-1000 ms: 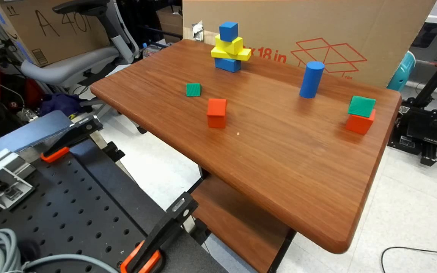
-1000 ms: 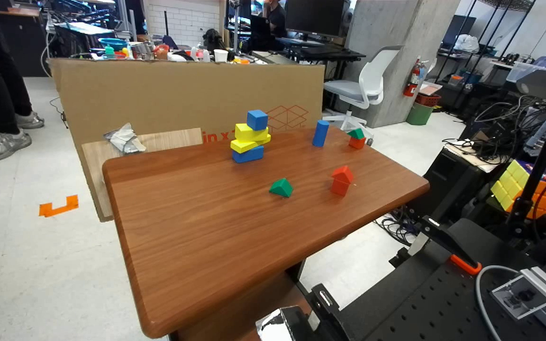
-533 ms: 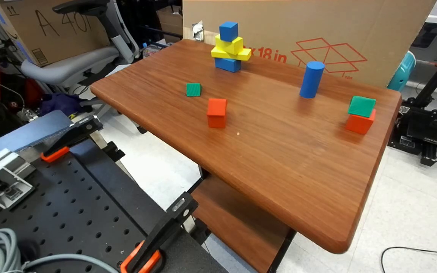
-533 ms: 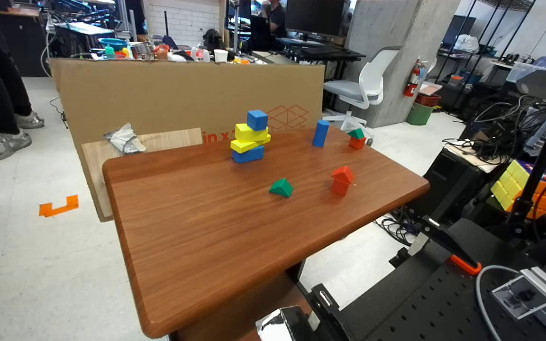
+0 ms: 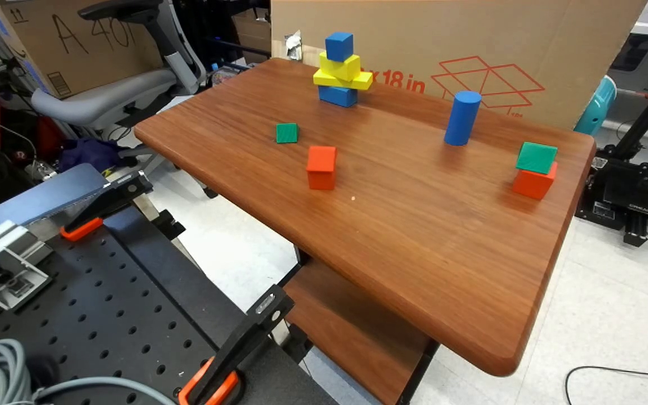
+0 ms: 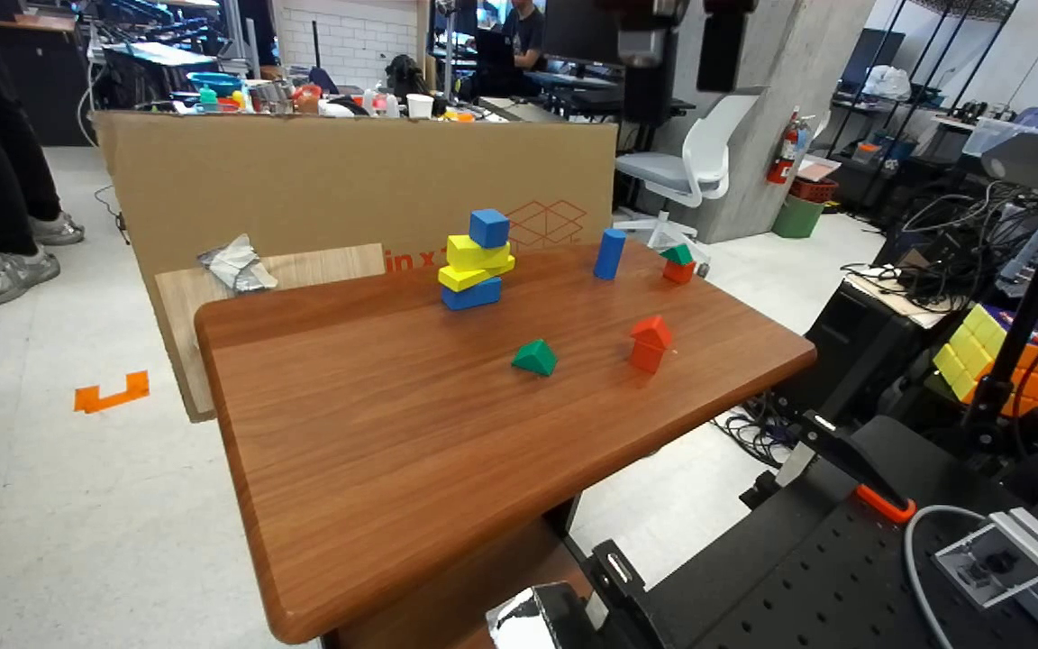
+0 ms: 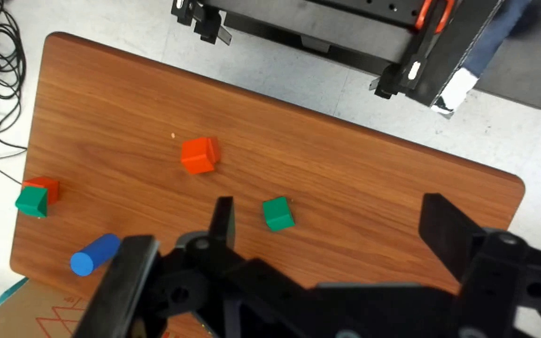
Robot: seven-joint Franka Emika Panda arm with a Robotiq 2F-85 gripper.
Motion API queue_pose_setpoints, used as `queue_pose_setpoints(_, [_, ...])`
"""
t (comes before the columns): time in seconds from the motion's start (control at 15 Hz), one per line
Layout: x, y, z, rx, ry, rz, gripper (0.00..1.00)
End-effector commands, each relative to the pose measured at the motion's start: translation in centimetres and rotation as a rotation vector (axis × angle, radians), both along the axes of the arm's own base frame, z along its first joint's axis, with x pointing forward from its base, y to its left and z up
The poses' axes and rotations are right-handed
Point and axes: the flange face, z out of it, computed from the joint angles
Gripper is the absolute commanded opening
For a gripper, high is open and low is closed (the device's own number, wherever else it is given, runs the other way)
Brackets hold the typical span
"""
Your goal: Pick up the green square object from the table and place it on top of the blue object
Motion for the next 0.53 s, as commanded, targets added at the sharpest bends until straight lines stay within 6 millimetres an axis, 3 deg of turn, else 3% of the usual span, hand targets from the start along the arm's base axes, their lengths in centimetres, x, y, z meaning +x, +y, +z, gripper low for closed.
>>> queue_pose_setpoints(0.0, [2.8,-1.3,-3.3,0.028,-0.035,0.046,1.00])
queue_pose_setpoints(0.47, [5.9,-5.2,-9.0,0.092,-0.017,0.078,1.00])
